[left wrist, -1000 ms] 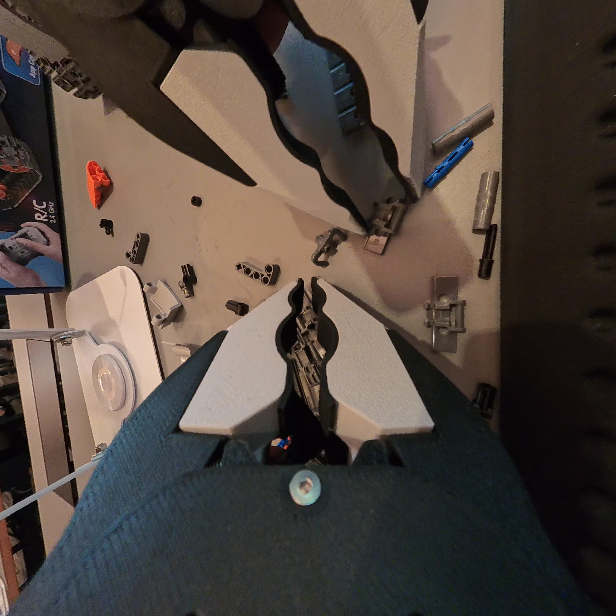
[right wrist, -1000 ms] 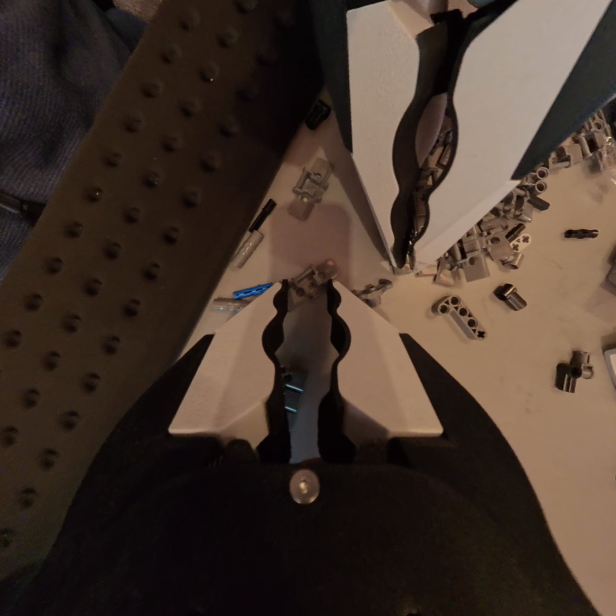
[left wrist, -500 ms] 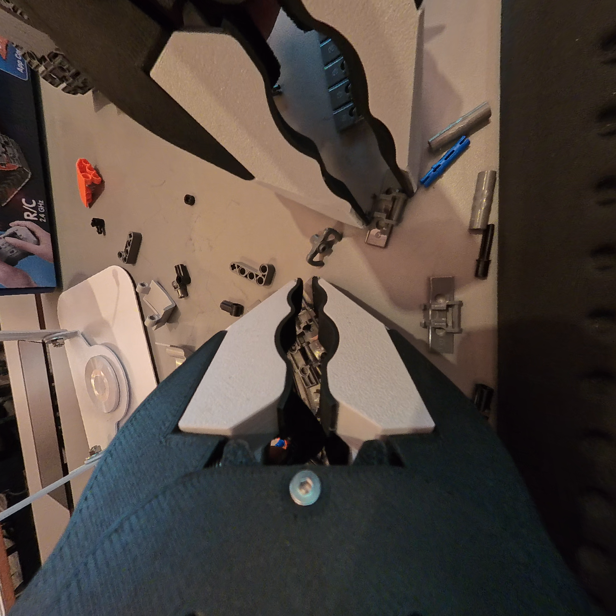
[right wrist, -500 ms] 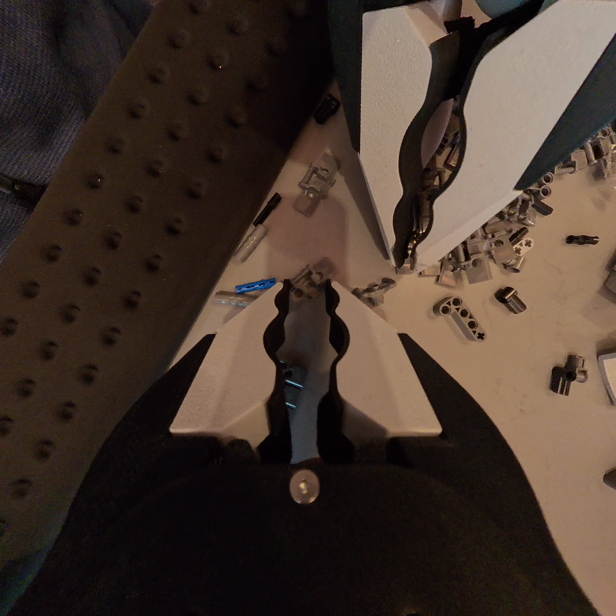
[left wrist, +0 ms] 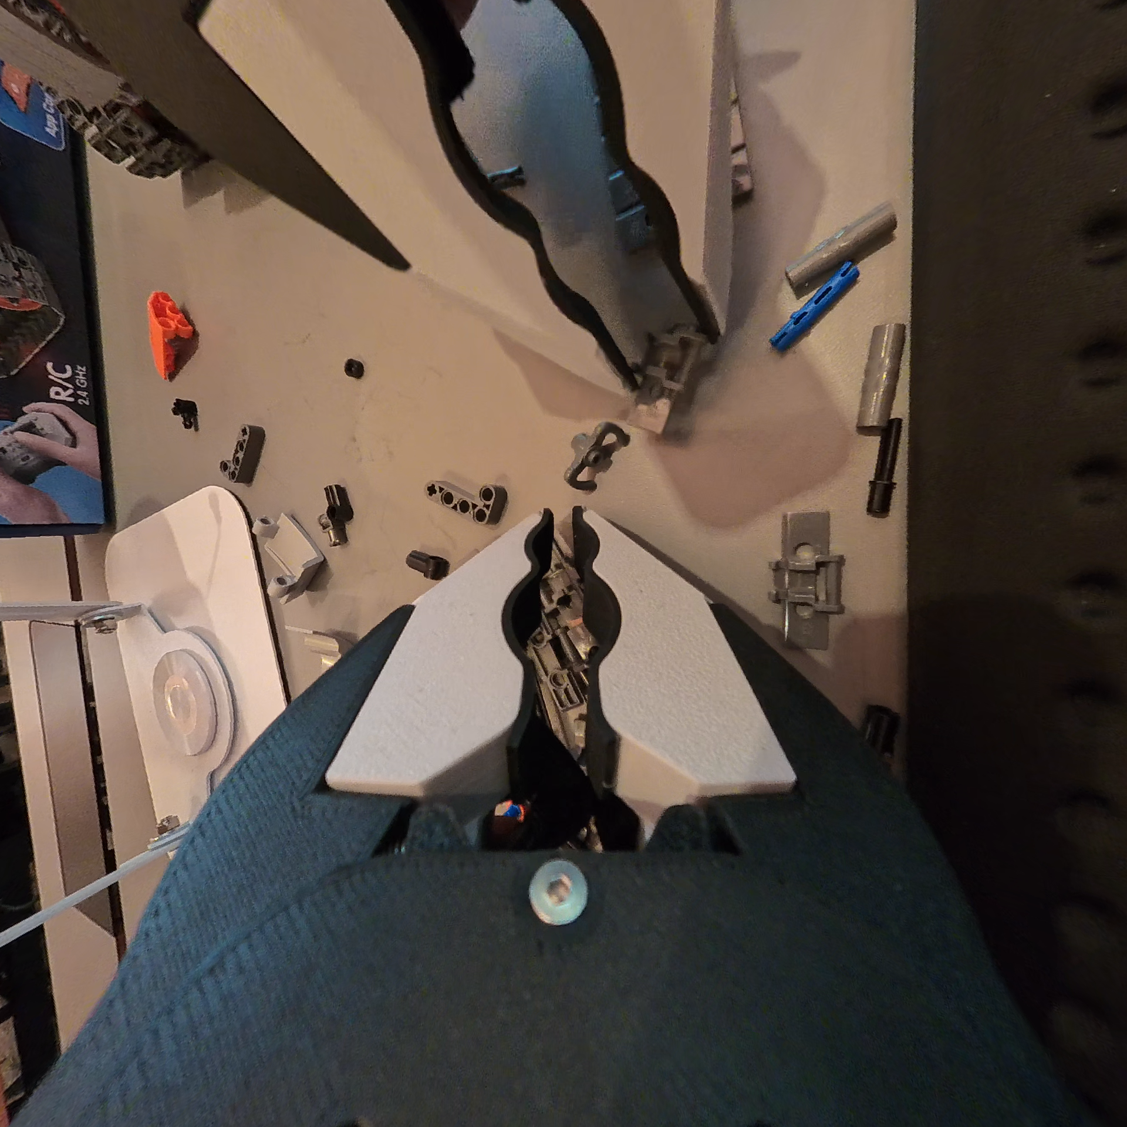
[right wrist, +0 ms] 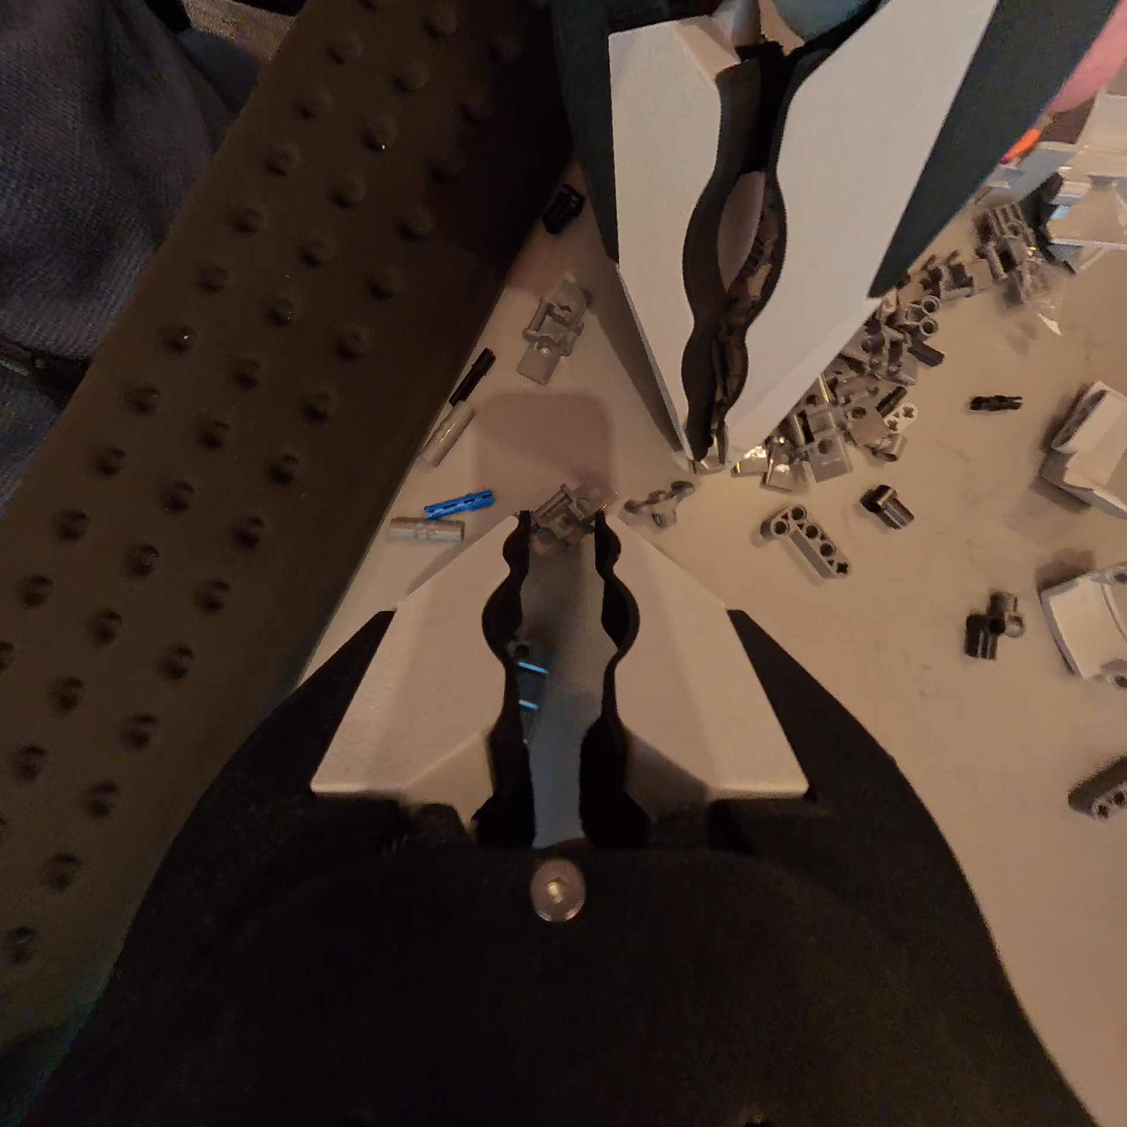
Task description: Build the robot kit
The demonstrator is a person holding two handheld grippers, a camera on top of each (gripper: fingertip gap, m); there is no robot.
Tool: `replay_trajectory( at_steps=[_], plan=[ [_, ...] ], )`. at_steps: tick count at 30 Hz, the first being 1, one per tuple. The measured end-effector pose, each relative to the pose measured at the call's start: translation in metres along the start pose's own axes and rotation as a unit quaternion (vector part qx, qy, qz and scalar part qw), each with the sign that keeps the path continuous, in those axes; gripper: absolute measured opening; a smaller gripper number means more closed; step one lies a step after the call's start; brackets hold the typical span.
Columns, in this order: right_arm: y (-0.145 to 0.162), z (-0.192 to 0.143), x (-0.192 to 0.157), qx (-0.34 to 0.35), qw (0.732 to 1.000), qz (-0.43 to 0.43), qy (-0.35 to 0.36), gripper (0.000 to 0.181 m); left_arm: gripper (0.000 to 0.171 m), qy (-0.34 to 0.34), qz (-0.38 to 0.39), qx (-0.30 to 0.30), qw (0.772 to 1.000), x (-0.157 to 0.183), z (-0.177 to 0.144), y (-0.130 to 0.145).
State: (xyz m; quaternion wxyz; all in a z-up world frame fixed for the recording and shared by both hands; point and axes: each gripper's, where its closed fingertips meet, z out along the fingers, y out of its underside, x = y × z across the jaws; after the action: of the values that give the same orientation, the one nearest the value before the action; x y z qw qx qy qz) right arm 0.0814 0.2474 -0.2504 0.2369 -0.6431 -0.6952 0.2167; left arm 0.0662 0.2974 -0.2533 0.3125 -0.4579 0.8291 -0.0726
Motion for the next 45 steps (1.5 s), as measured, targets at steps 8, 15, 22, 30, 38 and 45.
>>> replay_trajectory(
  at_steps=[8,15,22,30,38,45],
  plan=[
    [0.036,-0.053,-0.014,-0.015,0.993,0.079,0.087,0.018,0.009,0.014,-0.001,0.075,0.997,0.01,-0.004,-0.044],
    [0.081,-0.071,-0.037,-0.043,0.977,0.163,0.127,0.018,0.013,0.012,0.006,0.092,0.996,0.016,0.017,-0.073],
    [0.088,-0.063,-0.043,-0.06,0.97,0.198,0.126,0.018,0.012,0.029,0.022,0.078,0.996,0.029,0.031,-0.077],
    [0.088,-0.06,-0.037,-0.048,0.956,0.251,0.146,0.018,0.01,0.032,0.028,0.081,0.996,0.032,0.031,-0.078],
    [0.089,-0.058,-0.037,-0.033,0.935,0.321,0.15,0.018,0.008,0.028,0.036,0.077,0.996,0.034,0.03,-0.079],
    [0.087,-0.055,-0.037,-0.013,0.924,0.35,0.155,0.022,0.009,0.025,0.041,0.075,0.996,0.035,0.029,-0.079]
  ],
)
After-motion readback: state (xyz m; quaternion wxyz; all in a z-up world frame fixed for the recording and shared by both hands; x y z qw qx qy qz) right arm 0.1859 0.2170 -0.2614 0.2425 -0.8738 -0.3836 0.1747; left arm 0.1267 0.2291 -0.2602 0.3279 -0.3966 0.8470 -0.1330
